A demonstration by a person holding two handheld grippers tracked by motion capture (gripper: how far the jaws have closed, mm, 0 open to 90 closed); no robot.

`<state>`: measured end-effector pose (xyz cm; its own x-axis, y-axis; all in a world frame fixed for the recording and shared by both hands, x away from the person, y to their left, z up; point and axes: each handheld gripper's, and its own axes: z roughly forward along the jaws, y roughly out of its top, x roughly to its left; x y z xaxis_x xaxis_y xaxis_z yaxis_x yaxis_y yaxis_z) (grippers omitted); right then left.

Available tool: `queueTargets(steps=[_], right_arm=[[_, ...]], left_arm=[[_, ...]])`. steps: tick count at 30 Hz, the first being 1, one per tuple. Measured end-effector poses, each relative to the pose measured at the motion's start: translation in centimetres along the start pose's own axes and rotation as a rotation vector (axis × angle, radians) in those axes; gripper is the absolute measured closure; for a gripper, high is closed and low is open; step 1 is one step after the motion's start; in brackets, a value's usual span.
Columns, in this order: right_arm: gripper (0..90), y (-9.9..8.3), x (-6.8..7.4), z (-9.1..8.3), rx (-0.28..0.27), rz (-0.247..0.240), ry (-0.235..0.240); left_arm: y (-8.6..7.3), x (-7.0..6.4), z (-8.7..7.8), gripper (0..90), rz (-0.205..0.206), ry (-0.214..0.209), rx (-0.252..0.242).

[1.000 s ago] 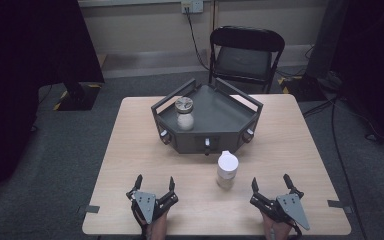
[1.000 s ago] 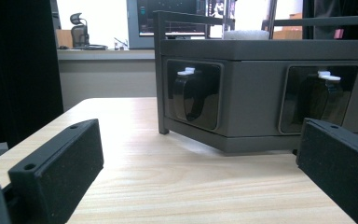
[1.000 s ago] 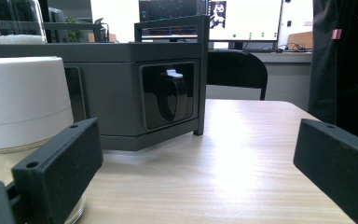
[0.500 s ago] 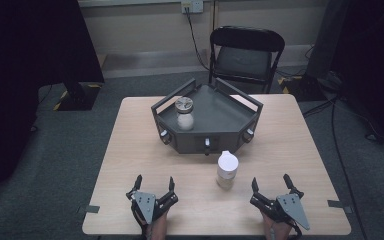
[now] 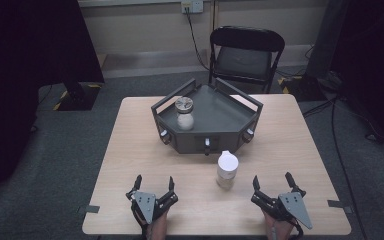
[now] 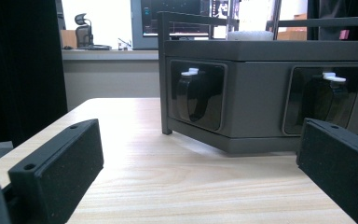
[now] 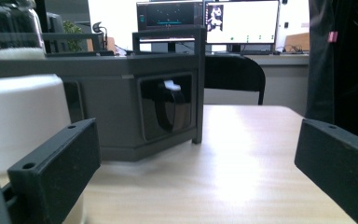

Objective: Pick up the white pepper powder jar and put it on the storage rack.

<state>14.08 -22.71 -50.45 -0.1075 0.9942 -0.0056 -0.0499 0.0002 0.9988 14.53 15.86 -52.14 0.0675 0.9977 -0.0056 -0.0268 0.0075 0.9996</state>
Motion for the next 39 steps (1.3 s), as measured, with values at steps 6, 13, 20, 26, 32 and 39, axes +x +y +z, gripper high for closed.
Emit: queueTargets(steps=[6,13,20,26,32,39], right_arm=[[0.0,1.5,0.3,0.1,-0.065,-0.010,0.040],[0.0,3.3,1.3,1.1,-0.093,-0.014,0.108],[0.0,4.8,2.6,2.9,-0.080,-0.025,0.174],[2.7,6.1,3.5,4.6,-0.038,-0.009,0.221],[5.6,6.2,4.3,5.3,-0.001,-0.029,0.236],[10.6,5.5,4.8,5.4,0.077,-0.025,0.253]], left_arm=[[0.0,0.0,0.0,0.0,0.000,0.000,0.000],[0.0,0.0,0.0,0.0,0.000,0.000,0.000],[0.0,0.0,0.0,0.0,0.000,0.000,0.000],[0.0,0.0,0.0,0.0,0.000,-0.001,-0.001],[0.0,0.1,0.0,0.0,0.000,-0.003,0.000],[0.0,0.1,0.0,0.0,0.000,-0.004,0.001]])
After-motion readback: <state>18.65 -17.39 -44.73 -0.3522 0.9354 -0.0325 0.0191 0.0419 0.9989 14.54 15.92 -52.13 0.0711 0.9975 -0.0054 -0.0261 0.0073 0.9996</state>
